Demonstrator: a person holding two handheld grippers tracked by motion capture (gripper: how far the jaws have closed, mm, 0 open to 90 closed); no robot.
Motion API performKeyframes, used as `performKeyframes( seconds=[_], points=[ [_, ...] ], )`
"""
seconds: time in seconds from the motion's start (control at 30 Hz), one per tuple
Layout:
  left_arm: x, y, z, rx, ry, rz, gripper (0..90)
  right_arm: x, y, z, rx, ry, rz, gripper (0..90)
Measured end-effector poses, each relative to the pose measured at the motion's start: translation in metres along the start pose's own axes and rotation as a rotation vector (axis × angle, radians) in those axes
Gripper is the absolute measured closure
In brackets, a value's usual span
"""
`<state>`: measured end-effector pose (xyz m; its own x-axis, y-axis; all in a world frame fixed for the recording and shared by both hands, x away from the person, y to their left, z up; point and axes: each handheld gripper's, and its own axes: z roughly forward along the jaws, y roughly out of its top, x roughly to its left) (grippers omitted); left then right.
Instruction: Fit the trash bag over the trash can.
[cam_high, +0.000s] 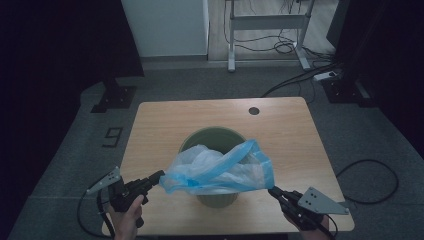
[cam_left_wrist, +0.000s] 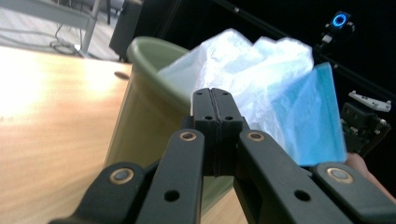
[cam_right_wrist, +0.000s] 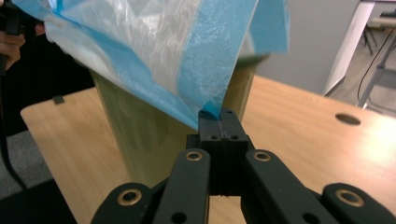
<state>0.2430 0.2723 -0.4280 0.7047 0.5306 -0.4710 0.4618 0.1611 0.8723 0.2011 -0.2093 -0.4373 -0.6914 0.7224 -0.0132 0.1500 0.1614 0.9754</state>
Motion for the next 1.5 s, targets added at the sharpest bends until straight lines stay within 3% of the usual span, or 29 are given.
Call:
performKeyframes(
  seconds=[0.3,0.87,1.1,1.27,1.4,1.5],
  points=[
    [0.006,-0.011,0.012,0.067,0.018,0.007,89.4,-0.007,-0.019,0.010,0.096,0.010,0.022,89.1],
    [0.022,-0.022,0.019,0.126,0.024,-0.019,89.1,-0.006,-0.036,0.023,0.168,0.051,0.029,89.1],
    [0.024,-0.025,0.020,0.142,0.011,-0.002,89.3,-0.008,-0.039,0.028,0.185,0.056,0.036,89.1],
    [0.021,-0.025,0.015,0.136,-0.025,0.000,89.2,-0.007,-0.039,0.024,0.148,0.046,0.037,88.4],
    [0.016,-0.021,0.013,0.123,-0.044,0.003,88.5,-0.006,-0.032,0.018,0.072,0.039,0.056,60.4],
    [0.013,-0.018,0.014,0.116,-0.053,0.009,88.6,-0.004,-0.026,0.016,0.027,0.052,0.086,54.5]
  ],
)
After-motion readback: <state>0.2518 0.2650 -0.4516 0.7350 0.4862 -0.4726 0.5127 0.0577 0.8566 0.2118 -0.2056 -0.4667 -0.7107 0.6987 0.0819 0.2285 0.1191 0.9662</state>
